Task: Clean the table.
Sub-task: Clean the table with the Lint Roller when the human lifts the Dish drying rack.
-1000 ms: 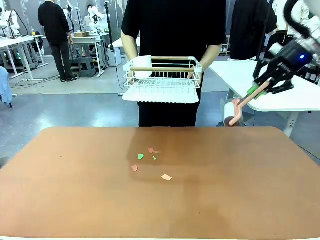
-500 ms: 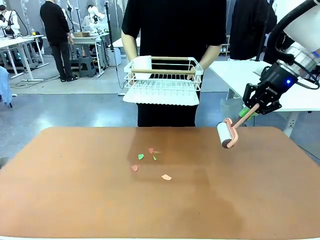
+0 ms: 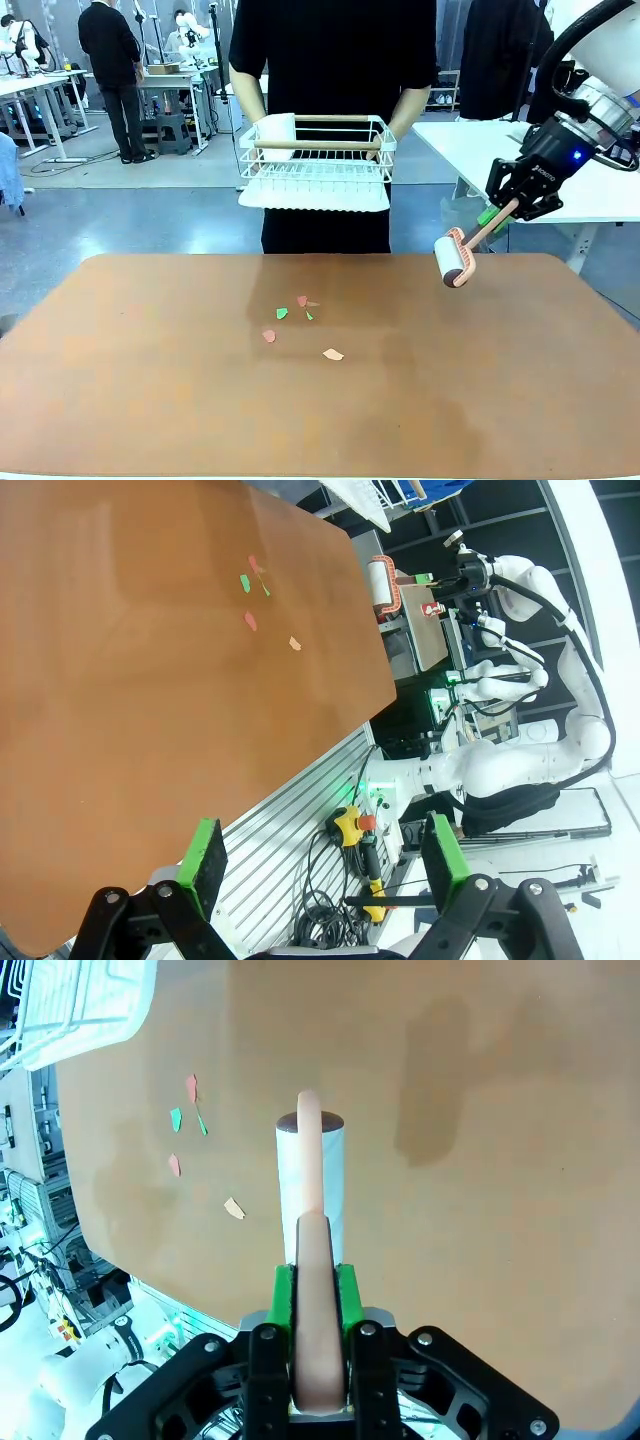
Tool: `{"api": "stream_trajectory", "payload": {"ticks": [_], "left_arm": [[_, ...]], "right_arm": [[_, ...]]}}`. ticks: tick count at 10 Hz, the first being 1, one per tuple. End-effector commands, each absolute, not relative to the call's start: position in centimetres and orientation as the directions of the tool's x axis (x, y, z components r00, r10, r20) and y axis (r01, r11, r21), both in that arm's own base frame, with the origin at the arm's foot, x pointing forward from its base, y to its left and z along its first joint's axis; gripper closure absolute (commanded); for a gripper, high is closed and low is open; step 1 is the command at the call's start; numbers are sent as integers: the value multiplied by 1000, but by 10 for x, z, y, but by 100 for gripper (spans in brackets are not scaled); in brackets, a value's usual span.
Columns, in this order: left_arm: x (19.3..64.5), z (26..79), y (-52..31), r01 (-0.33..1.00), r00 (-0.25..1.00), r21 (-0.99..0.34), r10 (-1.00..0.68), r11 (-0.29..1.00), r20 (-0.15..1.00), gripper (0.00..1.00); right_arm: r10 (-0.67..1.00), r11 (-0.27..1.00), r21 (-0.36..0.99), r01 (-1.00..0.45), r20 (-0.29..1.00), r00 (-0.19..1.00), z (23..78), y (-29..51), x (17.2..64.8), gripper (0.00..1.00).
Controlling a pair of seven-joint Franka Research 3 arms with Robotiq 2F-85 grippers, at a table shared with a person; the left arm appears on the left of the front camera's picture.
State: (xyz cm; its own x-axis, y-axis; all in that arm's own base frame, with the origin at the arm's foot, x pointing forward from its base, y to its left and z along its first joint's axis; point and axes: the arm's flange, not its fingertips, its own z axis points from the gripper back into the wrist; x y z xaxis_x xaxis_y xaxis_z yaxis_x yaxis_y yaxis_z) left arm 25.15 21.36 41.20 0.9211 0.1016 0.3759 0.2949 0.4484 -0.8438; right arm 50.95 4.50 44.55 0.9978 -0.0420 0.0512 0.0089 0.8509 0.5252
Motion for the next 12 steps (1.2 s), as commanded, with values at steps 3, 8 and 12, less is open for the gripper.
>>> {"api": "stream_trajectory", "payload": {"ticks": [3, 8, 12], "left_arm": [[248, 412, 214, 325, 909, -840, 101, 435, 403, 0], [248, 412, 214, 325, 909, -840, 101, 435, 403, 0], [248, 412, 214, 325, 909, -840, 101, 435, 403, 0]], "right_arm": [[16, 854, 517, -55, 80, 997, 431, 61, 535, 79], [34, 874, 483, -52, 47, 998, 395, 76, 563, 79], [42, 878, 478, -36, 0, 999, 366, 85, 558, 79]]}}
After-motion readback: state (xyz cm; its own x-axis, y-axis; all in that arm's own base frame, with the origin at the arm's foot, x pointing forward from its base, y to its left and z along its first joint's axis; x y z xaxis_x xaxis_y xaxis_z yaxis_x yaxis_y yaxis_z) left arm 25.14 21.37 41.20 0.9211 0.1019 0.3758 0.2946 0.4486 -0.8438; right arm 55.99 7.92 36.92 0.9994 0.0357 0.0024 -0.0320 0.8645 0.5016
